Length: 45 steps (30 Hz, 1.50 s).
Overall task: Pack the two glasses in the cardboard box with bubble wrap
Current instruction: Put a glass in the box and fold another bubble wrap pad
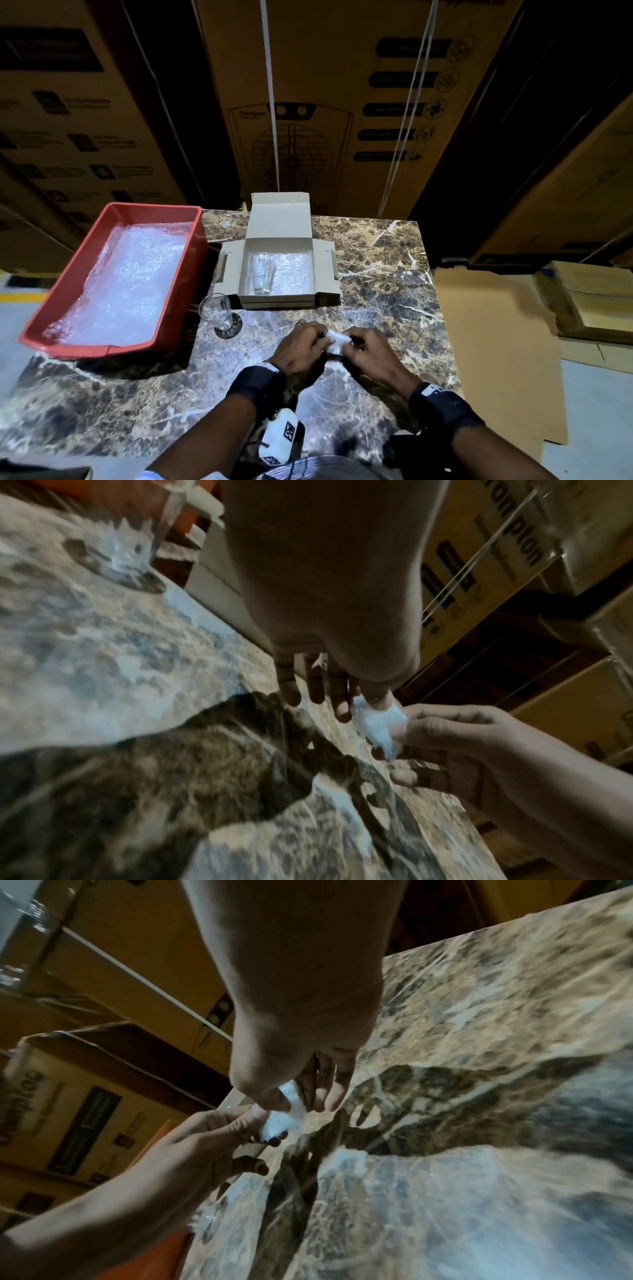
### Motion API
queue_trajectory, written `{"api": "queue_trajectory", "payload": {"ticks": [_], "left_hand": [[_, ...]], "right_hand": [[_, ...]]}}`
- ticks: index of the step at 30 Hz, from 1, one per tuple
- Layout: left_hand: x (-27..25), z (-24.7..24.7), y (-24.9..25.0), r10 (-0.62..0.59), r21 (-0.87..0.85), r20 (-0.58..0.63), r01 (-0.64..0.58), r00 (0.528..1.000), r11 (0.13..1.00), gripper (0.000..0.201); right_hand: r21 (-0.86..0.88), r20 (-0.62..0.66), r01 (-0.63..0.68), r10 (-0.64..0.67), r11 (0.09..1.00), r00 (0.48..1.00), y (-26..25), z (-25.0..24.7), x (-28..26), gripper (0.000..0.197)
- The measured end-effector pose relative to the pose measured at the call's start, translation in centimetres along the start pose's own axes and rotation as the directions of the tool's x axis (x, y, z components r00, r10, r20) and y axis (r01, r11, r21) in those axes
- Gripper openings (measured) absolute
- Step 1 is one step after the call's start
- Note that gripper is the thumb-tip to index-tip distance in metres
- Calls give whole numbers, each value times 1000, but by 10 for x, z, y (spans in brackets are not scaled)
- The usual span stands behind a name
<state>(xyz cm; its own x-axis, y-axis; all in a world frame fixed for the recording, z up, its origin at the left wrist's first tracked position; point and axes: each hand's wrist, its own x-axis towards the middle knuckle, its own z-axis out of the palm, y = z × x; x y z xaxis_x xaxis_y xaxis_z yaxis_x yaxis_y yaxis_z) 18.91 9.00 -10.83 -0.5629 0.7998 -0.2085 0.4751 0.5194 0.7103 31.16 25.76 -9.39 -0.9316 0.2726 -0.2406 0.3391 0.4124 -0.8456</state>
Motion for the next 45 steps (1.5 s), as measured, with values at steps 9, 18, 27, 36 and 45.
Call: {"api": "queue_trajectory", "payload": {"ticks": [9, 18, 27, 36, 45], "left_hand": [[-25, -66, -17, -56, -11, -109, 55, 993, 998, 39], [-59, -107, -53, -12, 32, -223, 20, 975, 999, 30], [-88, -127, -56, -85, -72, -519, 55, 850, 996, 25], [-75, -118, -69, -277, -21, -596, 330, 754, 944, 90], [-75, -116, -84, -337, -246, -575, 236, 745, 940, 83]], "right_hand": [[0, 36, 243, -243, 970, 969, -54, 23, 31, 48], [260, 195, 152, -206, 953, 959, -103, 51, 66, 25], [208, 242, 156, -206, 966, 948, -140, 73, 97, 22], [125, 94, 135, -147, 983, 985, -145, 89, 112, 31], [169, 79, 119, -134, 978, 988, -151, 93, 103, 24]]}}
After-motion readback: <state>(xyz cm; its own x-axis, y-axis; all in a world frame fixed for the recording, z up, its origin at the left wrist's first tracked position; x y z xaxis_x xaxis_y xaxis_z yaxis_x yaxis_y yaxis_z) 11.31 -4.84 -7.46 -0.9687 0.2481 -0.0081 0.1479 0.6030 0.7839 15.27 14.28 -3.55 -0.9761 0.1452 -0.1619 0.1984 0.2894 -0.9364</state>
